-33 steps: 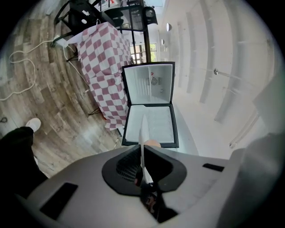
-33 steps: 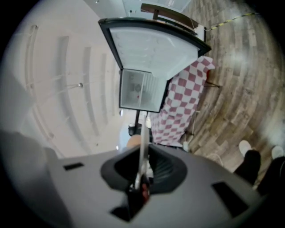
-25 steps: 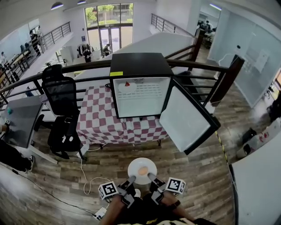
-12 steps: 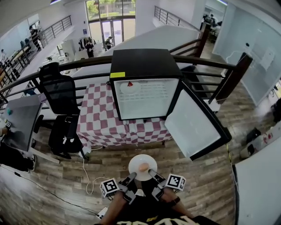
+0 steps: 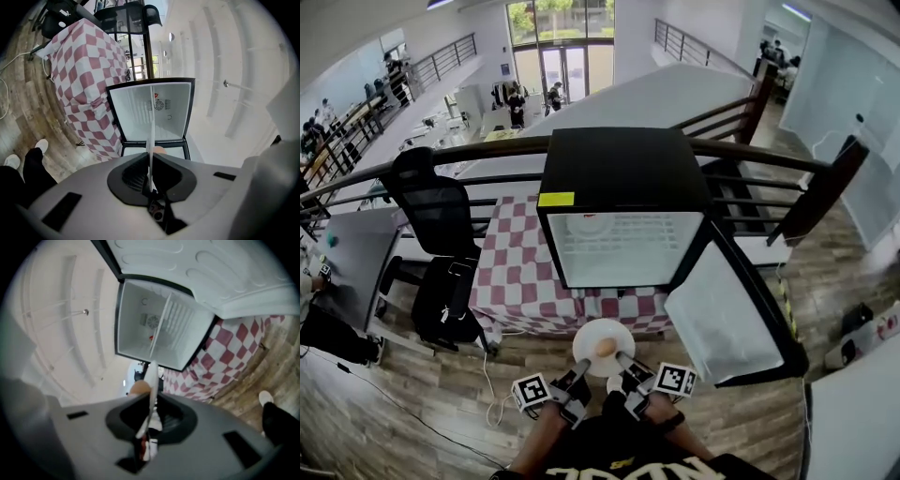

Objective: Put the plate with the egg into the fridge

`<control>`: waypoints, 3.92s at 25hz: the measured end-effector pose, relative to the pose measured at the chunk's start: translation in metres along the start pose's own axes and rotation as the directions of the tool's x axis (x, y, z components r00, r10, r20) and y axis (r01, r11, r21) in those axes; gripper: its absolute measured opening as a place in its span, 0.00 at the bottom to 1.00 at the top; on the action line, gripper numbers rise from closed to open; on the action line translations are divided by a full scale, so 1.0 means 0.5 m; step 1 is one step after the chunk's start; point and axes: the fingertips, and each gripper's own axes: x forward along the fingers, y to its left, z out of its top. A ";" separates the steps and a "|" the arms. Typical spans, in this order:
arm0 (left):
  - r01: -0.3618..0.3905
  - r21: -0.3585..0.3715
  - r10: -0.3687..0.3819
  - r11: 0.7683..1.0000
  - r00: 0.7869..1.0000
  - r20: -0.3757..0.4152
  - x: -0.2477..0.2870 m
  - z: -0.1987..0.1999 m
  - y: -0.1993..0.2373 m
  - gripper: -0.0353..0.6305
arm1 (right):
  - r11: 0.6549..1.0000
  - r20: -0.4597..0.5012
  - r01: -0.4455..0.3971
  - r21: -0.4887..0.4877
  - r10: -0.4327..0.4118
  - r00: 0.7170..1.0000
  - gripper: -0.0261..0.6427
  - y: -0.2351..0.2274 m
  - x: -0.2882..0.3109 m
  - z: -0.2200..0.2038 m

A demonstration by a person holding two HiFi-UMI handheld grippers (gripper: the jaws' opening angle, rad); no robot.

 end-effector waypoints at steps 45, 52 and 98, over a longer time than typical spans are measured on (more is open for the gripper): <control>-0.179 0.027 0.175 0.983 0.977 0.122 0.348 0.325 0.285 0.10 | 0.962 -0.115 0.218 -0.164 -0.238 0.964 0.12 -0.313 0.350 0.290; -0.226 -0.011 0.226 0.974 0.966 0.125 0.378 0.362 0.339 0.10 | 0.954 -0.114 0.272 -0.124 -0.286 0.952 0.12 -0.368 0.388 0.305; -0.250 -0.093 0.265 0.964 0.938 0.222 0.494 0.464 0.357 0.10 | 0.900 0.014 0.360 -0.244 -0.368 0.930 0.38 -0.356 0.360 0.386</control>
